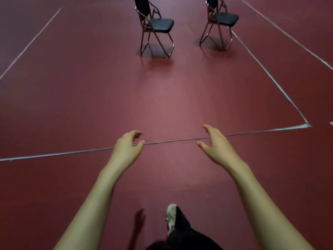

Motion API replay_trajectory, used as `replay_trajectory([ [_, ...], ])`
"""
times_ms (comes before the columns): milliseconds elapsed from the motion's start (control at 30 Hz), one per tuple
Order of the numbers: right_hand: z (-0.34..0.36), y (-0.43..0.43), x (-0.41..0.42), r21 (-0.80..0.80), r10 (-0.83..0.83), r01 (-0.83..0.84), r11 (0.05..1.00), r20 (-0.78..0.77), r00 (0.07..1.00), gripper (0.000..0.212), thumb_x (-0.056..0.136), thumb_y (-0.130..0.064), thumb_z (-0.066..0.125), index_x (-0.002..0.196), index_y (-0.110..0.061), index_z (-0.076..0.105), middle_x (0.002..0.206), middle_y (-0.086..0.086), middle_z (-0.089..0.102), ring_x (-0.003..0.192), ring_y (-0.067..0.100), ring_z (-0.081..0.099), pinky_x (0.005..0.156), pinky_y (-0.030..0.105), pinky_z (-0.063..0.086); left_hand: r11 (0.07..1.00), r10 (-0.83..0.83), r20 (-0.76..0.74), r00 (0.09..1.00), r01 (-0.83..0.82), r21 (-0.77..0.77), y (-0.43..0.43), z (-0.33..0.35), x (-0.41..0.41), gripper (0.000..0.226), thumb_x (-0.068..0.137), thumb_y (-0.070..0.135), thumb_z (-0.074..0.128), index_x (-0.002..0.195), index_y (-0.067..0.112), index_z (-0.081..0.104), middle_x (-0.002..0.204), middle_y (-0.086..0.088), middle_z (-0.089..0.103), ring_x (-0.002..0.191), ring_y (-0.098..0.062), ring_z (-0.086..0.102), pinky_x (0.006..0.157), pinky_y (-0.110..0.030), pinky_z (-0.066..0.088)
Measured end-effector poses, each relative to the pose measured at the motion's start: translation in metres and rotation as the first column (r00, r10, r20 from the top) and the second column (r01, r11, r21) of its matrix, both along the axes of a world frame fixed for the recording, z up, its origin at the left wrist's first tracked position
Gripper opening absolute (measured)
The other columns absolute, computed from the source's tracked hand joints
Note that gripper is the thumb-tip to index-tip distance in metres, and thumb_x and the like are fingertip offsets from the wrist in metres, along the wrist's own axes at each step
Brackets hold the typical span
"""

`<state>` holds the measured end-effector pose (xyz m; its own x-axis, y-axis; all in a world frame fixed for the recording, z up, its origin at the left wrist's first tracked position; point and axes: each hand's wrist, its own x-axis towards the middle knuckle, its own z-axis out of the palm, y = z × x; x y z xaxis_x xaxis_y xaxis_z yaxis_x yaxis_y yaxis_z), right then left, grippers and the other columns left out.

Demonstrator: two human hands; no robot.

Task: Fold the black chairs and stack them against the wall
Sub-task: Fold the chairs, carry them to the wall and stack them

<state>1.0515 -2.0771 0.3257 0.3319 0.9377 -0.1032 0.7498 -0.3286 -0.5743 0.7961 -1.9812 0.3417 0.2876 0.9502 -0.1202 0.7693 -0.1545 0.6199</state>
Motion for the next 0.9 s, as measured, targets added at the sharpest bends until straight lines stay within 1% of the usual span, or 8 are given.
replay_trajectory([
  [100, -0.008, 0.122, 0.014, -0.206, 0.096, -0.088, 0.975, 0.031, 0.995, 0.07, 0.089, -0.03, 0.061, 0.148, -0.013, 0.027, 0.149, 0.013, 0.032, 0.136, 0.03, 0.033, 0.112, 0.036, 0.03, 0.997, -0.031, 0.037, 0.999, 0.034, -0.071, 0.096, 0.001, 0.017, 0.03, 0.09, 0.016, 0.065, 0.119, 0.009, 0.064, 0.115, -0.008, 0.068, 0.104, -0.021, 0.063, 0.094, -0.026, 0.043],
  [333, -0.027, 0.387, 0.039, -0.049, 0.154, -0.157, 0.986, -0.065, 0.986, 0.061, 0.09, -0.024, 0.062, 0.144, -0.014, 0.036, 0.144, 0.007, 0.042, 0.132, 0.022, 0.041, 0.108, 0.027, 0.03, 0.977, 0.191, 0.213, 0.958, -0.165, -0.133, 0.352, -0.029, 0.052, 0.025, 0.089, 0.011, 0.065, 0.115, 0.01, 0.065, 0.101, 0.0, 0.066, 0.093, -0.013, 0.06, 0.083, -0.019, 0.039],
  [433, -0.029, 0.495, 0.058, -0.005, -0.03, 0.03, 1.0, -0.281, 0.959, 0.06, 0.088, -0.021, 0.065, 0.142, -0.017, 0.038, 0.131, 0.004, 0.052, 0.108, 0.018, 0.057, 0.091, 0.024, 0.042, 0.933, 0.311, 0.374, 0.874, -0.205, -0.297, 0.472, -0.038, 0.074, 0.029, 0.09, 0.007, 0.064, 0.119, 0.009, 0.061, 0.1, -0.004, 0.066, 0.094, -0.017, 0.061, 0.081, -0.024, 0.042],
  [533, -0.018, 0.594, 0.08, 0.045, -0.203, 0.238, 0.97, -0.381, 0.902, 0.042, 0.087, -0.016, 0.067, 0.125, -0.011, 0.051, 0.105, 0.001, 0.059, 0.082, 0.013, 0.055, 0.068, 0.014, 0.038, 0.833, 0.516, 0.493, 0.7, -0.278, -0.478, 0.583, -0.026, 0.097, 0.015, 0.092, 0.006, 0.062, 0.105, 0.011, 0.056, 0.087, -0.007, 0.063, 0.077, -0.019, 0.062, 0.072, -0.028, 0.048],
  [667, -0.005, 0.707, 0.121, 0.134, -0.304, 0.374, 0.918, -0.366, 0.879, 0.023, 0.084, -0.018, 0.071, 0.088, -0.01, 0.05, 0.078, 0.001, 0.054, 0.066, 0.011, 0.048, 0.059, 0.009, 0.037, 0.827, 0.552, 0.536, 0.639, -0.337, -0.449, 0.709, -0.004, 0.137, 0.022, 0.09, 0.011, 0.065, 0.077, 0.016, 0.048, 0.068, -0.003, 0.048, 0.058, -0.012, 0.046, 0.062, -0.022, 0.044],
  [733, -0.009, 0.768, 0.15, 0.144, -0.313, 0.387, 0.911, -0.37, 0.875, 0.024, 0.082, -0.022, 0.073, 0.089, -0.013, 0.052, 0.086, 0.002, 0.058, 0.075, 0.015, 0.053, 0.067, 0.012, 0.04, 0.854, 0.502, 0.524, 0.688, -0.3, -0.424, 0.775, -0.004, 0.161, 0.022, 0.088, 0.018, 0.068, 0.076, 0.017, 0.051, 0.069, -0.002, 0.049, 0.062, -0.011, 0.047, 0.067, -0.023, 0.042],
  [800, -0.024, 0.834, 0.179, 0.107, -0.281, 0.334, 0.936, -0.342, 0.897, 0.037, 0.081, -0.031, 0.073, 0.11, -0.017, 0.056, 0.114, 0.003, 0.057, 0.102, 0.016, 0.056, 0.086, 0.023, 0.044, 0.872, 0.439, 0.487, 0.755, -0.23, -0.431, 0.845, -0.015, 0.189, 0.012, 0.086, 0.026, 0.071, 0.083, 0.019, 0.061, 0.079, 0.002, 0.058, 0.076, -0.009, 0.055, 0.081, -0.027, 0.043],
  [900, -0.045, 0.939, 0.22, -0.013, -0.23, 0.239, 0.971, -0.324, 0.918, 0.076, 0.082, -0.04, 0.07, 0.146, -0.022, 0.033, 0.15, 0.003, 0.033, 0.138, 0.017, 0.033, 0.11, 0.03, 0.028, 0.879, 0.381, 0.445, 0.81, -0.168, -0.447, 0.947, -0.029, 0.233, 0.031, 0.085, 0.027, 0.072, 0.114, 0.023, 0.064, 0.115, -0.001, 0.064, 0.111, -0.011, 0.056, 0.095, -0.028, 0.039],
])
